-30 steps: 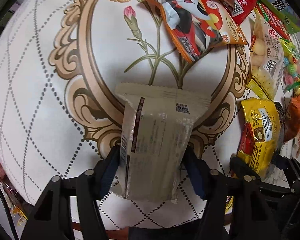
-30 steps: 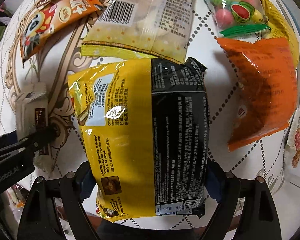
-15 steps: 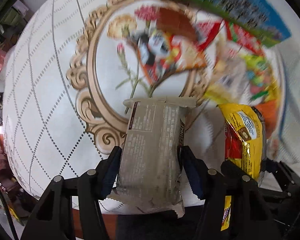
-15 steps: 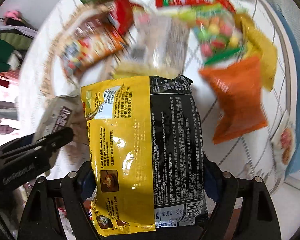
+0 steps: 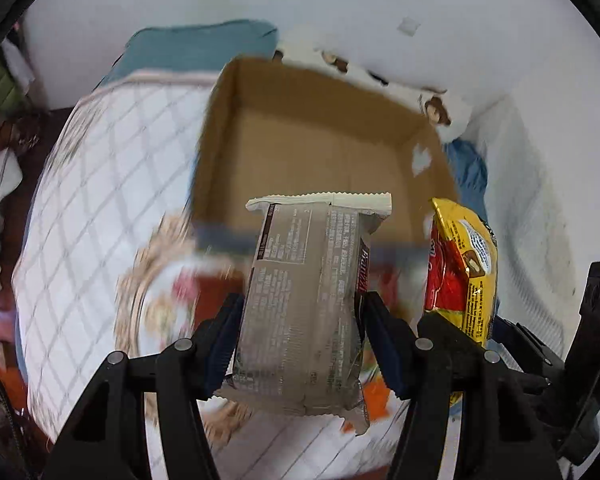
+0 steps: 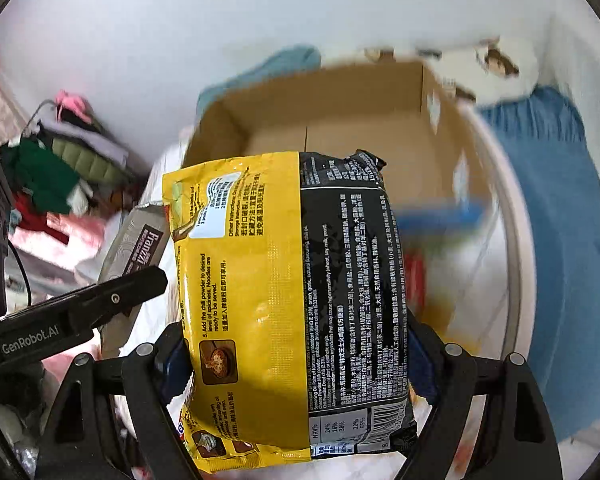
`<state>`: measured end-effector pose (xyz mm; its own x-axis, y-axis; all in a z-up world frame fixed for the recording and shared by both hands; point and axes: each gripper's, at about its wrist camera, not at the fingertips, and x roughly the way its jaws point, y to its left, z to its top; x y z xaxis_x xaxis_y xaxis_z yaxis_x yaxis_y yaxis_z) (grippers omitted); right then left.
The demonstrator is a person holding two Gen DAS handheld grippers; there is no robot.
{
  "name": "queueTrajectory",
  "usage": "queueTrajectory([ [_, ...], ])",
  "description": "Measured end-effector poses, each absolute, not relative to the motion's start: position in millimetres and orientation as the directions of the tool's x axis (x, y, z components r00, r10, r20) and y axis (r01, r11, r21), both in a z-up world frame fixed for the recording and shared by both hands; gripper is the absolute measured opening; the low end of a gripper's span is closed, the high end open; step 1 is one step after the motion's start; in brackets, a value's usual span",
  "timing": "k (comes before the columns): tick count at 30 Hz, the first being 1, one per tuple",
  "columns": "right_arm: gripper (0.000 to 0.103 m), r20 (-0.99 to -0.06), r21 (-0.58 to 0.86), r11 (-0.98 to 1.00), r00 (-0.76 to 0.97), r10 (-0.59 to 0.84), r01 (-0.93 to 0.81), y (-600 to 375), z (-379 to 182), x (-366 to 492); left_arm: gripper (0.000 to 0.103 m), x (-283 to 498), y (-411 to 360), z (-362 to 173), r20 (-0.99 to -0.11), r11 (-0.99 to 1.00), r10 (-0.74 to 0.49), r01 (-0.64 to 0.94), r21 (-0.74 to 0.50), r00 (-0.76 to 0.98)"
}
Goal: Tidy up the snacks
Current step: 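Carry both packs into the cardboard box and open both tools to release them, then lift both tools out of the box and move back over the snacks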
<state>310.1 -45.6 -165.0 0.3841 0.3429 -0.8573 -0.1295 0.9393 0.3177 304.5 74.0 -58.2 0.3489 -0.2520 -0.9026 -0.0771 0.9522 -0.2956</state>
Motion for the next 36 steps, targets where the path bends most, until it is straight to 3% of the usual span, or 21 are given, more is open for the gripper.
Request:
queueTrajectory([
  [8, 0.088, -0.888, 0.250, 0.962, 0.371, 0.271, -0.105, -51, -177, 449, 0.058, 454, 67, -99, -0.941, 0.960, -0.205, -0.133, -0.247, 0.271],
  [16, 0.088, -0.946, 0.184, 0.980, 0.257, 0.197, -0.071, -58, -246, 536, 0.059, 501, 50, -157, -0.966, 0.963, -0.185, -0.162, -0.214, 0.179],
  [21, 0.090, -0.955, 0.221, 0.973, 0.189, 0.229, -0.060, -61, -276, 559, 0.061, 513, 41, -177, -0.974, 0.970, -0.173, -0.147, -0.194, 0.149],
  [23, 0.100, -0.958, 0.233, 0.971, 0.156, 0.240, -0.058, -58, -281, 557, 0.076, 515, 38, -177, -0.976, 0.975, -0.150, -0.138, -0.172, 0.157],
  [24, 0.100, -0.960, 0.236, 0.970, 0.141, 0.242, -0.060, -58, -284, 558, 0.090, 515, 37, -176, -0.976, 0.977, -0.144, -0.133, -0.167, 0.163],
  [25, 0.100, -0.961, 0.231, 0.970, 0.141, 0.239, -0.069, -59, -283, 557, 0.095, 514, 37, -175, -0.977, 0.979, -0.137, -0.128, -0.159, 0.164],
  [36, 0.100, -0.960, 0.193, 0.976, 0.184, 0.210, -0.104, -69, -256, 521, 0.095, 489, 38, -144, -0.975, 0.988, -0.060, -0.127, -0.088, 0.215],
])
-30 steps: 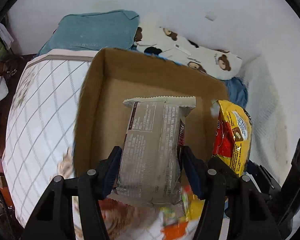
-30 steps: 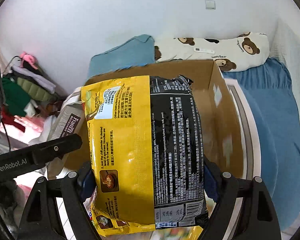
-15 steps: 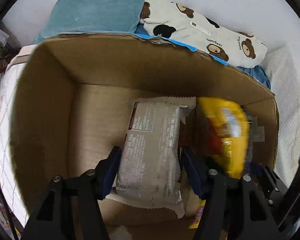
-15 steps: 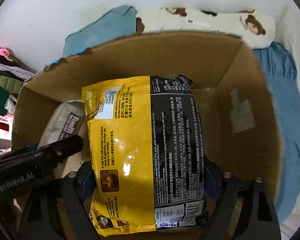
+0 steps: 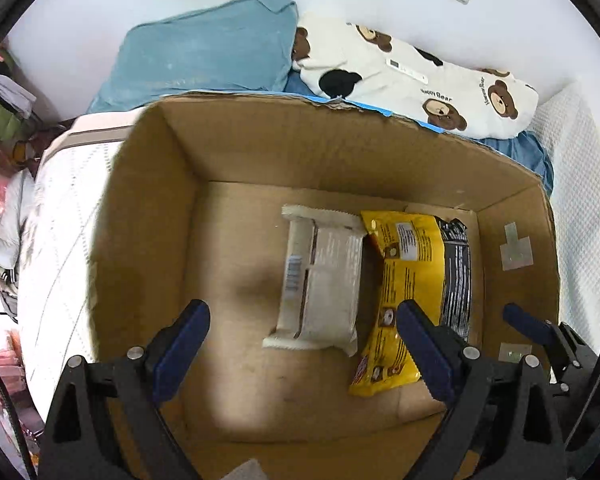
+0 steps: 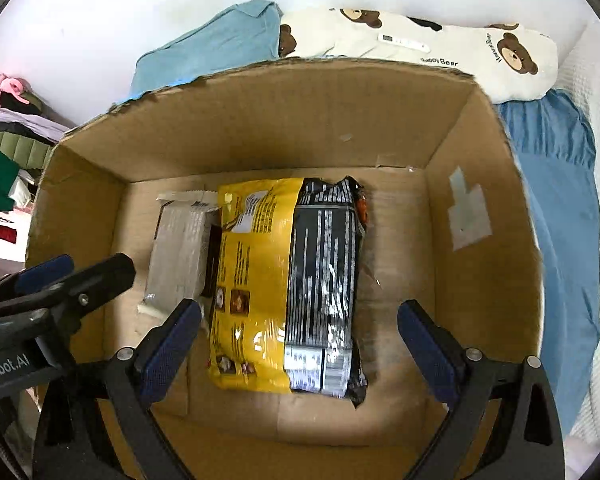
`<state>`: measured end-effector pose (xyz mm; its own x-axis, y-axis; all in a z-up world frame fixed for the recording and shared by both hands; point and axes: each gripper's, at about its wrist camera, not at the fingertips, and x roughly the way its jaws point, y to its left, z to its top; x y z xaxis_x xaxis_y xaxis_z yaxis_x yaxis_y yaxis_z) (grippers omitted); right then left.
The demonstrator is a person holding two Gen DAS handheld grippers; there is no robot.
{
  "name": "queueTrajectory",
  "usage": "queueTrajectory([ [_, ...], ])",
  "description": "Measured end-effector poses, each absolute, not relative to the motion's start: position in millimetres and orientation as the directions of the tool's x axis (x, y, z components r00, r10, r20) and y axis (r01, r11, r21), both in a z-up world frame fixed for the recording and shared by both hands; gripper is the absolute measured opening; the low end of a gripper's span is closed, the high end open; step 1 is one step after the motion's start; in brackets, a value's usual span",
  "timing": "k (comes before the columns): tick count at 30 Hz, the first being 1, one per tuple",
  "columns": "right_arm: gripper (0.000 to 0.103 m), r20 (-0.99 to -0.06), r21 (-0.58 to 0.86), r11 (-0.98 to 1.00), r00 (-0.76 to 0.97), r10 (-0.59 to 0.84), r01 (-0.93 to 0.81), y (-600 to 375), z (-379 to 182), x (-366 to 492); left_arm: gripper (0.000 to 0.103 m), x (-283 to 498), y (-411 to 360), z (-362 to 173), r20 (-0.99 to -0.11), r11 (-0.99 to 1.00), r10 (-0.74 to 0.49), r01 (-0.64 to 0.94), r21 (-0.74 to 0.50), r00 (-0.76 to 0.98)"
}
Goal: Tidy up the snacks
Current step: 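Lift both tools out of the box and move back over the snacks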
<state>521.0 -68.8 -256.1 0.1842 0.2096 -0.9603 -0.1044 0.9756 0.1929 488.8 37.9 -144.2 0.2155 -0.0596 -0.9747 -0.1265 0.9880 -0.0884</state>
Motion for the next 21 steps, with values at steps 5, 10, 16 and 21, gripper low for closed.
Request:
queueTrajectory([
  [5, 0.100, -0.951, 0.191, 0.975, 0.225, 0.213, -0.115, -74, -234, 490, 0.095, 463, 44, -129, -0.966, 0.985, -0.053, -0.148, -0.093, 0.255],
  [10, 0.100, -0.934, 0.190, 0.973, 0.282, 0.220, -0.130, -79, -207, 463, 0.095, 435, 47, -104, -0.947, 0.985, -0.033, -0.152, -0.085, 0.319],
  [16, 0.100, -0.909, 0.190, 0.973, 0.352, 0.224, -0.127, -83, -174, 433, 0.095, 405, 40, -71, -0.917, 0.991, -0.019, -0.111, -0.069, 0.398],
  [21, 0.100, -0.888, 0.193, 0.974, 0.403, 0.224, -0.116, -86, -147, 405, 0.095, 385, 34, -47, -0.893, 0.993, -0.042, -0.078, -0.086, 0.448],
])
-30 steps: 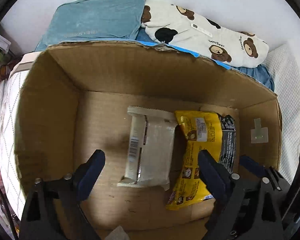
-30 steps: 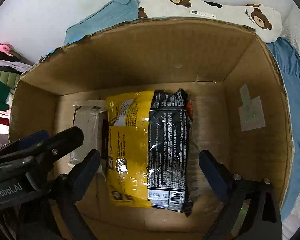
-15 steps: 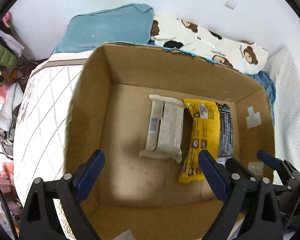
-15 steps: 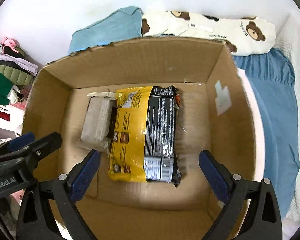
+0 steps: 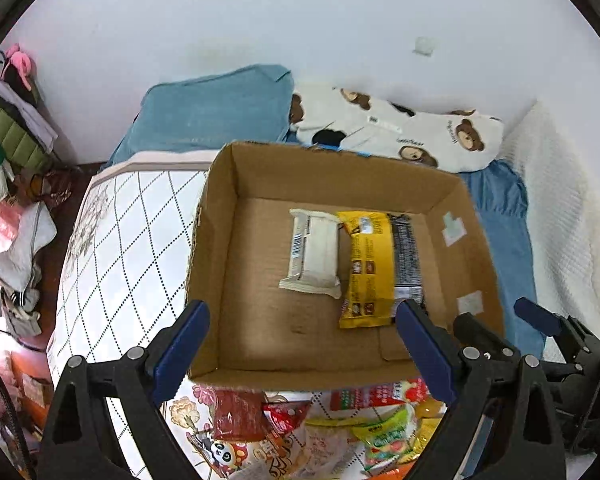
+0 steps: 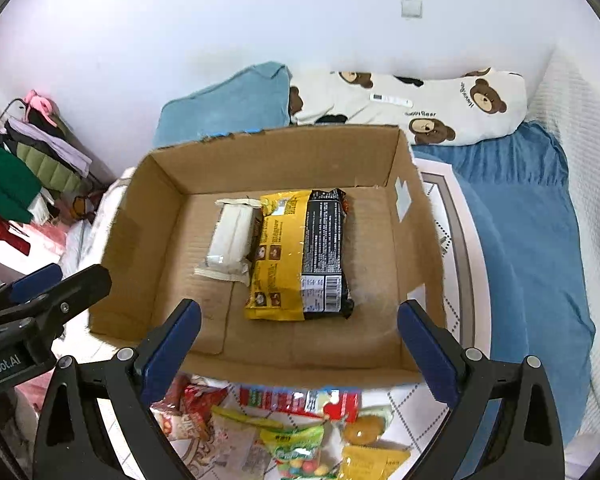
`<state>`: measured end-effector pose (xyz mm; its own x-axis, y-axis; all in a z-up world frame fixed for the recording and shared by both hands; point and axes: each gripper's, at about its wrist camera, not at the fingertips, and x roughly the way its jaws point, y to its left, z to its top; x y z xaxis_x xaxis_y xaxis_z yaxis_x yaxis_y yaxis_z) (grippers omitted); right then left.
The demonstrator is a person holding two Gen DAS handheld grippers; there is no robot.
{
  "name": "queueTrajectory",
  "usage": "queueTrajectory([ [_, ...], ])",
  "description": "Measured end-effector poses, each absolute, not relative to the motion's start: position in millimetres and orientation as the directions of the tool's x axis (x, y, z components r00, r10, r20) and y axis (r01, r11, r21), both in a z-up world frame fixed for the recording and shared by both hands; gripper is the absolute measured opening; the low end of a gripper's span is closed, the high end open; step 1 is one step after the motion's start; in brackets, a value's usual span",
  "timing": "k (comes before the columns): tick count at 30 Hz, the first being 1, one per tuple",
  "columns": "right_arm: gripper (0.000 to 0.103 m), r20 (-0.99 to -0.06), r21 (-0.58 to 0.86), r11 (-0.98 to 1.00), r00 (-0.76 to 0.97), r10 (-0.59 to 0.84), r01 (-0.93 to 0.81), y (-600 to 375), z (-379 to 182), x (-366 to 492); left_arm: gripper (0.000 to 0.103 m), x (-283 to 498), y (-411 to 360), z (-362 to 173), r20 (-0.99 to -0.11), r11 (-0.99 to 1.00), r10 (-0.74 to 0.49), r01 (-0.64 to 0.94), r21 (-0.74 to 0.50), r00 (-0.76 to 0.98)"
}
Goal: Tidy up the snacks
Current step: 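Lift both tools out of the box and move back over the snacks, then grasp the clear bread bag with the left tool while the right grasps the orange chip bag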
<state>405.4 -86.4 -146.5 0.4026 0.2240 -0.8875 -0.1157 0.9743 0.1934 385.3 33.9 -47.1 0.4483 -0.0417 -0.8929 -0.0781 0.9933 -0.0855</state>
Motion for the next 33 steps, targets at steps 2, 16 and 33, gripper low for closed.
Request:
queueTrajectory([
  [2, 0.100, -0.878, 0.197, 0.974, 0.421, 0.227, -0.115, -88, -136, 394, 0.095, 377, 31, -39, -0.884, 0.994, -0.048, -0.063, -0.087, 0.465],
  [16, 0.100, -0.897, 0.288, 0.957, 0.339, 0.284, -0.040, -108, -161, 302, 0.095, 294, 44, -72, -0.920, 0.995, -0.074, -0.028, -0.092, 0.385],
  [33, 0.077, -0.954, 0.273, 0.960, 0.144, 0.263, 0.053, -144, -266, 207, 0.080, 266, -61, -271, -0.998, 0.978, 0.056, 0.198, 0.061, 0.032],
])
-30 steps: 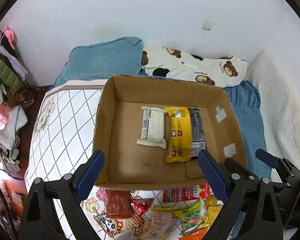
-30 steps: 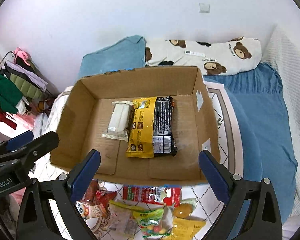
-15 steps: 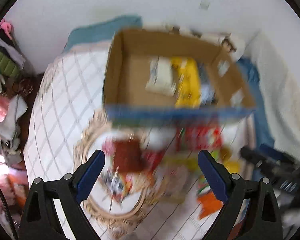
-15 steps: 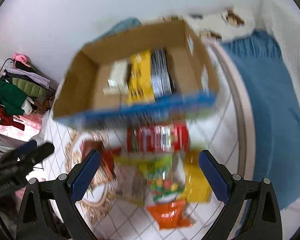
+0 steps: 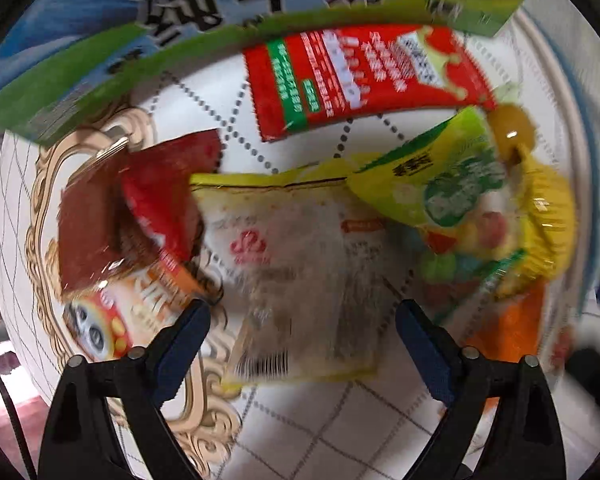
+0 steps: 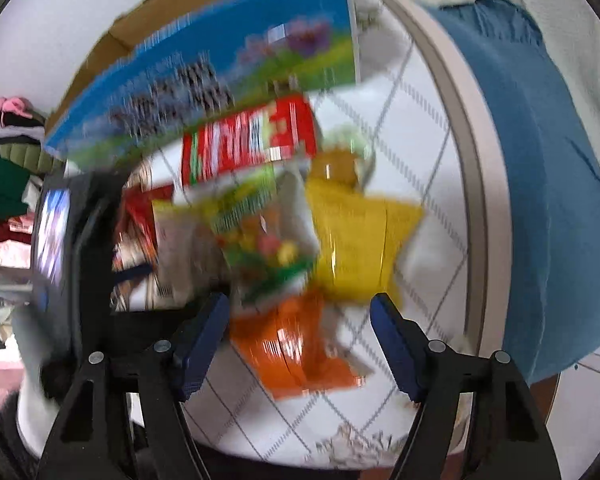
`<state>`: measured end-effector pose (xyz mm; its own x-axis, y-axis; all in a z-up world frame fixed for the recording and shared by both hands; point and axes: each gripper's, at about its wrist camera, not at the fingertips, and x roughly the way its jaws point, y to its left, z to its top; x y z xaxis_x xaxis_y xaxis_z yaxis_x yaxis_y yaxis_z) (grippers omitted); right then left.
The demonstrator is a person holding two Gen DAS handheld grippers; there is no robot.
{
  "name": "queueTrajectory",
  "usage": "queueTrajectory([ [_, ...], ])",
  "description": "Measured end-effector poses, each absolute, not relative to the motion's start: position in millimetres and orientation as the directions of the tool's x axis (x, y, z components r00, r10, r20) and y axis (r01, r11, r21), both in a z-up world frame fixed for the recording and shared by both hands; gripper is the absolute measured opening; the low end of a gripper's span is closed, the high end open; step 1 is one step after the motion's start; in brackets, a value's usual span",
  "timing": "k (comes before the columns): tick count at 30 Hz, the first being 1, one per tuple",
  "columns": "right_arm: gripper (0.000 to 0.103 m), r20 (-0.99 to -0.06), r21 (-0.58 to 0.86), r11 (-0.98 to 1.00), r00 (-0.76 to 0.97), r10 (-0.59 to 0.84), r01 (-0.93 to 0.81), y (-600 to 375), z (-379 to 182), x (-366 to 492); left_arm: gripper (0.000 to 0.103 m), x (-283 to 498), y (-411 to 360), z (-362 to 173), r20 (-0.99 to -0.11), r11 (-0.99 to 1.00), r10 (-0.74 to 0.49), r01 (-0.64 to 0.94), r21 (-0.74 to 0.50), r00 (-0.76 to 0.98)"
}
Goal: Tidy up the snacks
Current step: 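Grasp the clear bread bag with the left tool while the right grasps the orange chip bag, then carry both bags into the box and open both tools to drop them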
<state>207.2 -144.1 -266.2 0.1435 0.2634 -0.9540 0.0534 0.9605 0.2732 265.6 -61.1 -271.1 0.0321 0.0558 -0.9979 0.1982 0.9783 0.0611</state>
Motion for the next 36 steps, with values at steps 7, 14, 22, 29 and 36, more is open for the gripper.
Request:
queueTrajectory([
  [7, 0.077, -0.976, 0.196, 0.978, 0.080, 0.201, -0.068, -113, -305, 175, 0.062, 239, -34, -271, -1.000, 0.990, 0.005, 0.144, 0.005, -0.001],
  [14, 0.060, -0.968, 0.250, 0.968, 0.018, 0.249, 0.026, -112, -338, 169, 0.062, 197, 1, -285, -0.991, 0.997, -0.081, -0.012, -0.081, -0.108],
  [22, 0.061, -0.951, 0.304, 0.945, -0.017, 0.308, 0.121, -121, -349, 176, 0.067, 205, -4, -306, -0.994, 0.999, -0.048, -0.029, -0.045, -0.100],
  [29, 0.061, -0.956, 0.290, 0.946, 0.000, 0.293, 0.144, -116, -350, 179, 0.070, 203, -16, -302, -0.994, 0.997, -0.056, -0.048, -0.052, -0.090],
  [36, 0.061, -0.960, 0.280, 0.949, 0.028, 0.279, 0.145, -115, -354, 178, 0.070, 205, -9, -309, -0.995, 0.998, -0.055, -0.049, -0.051, -0.088],
])
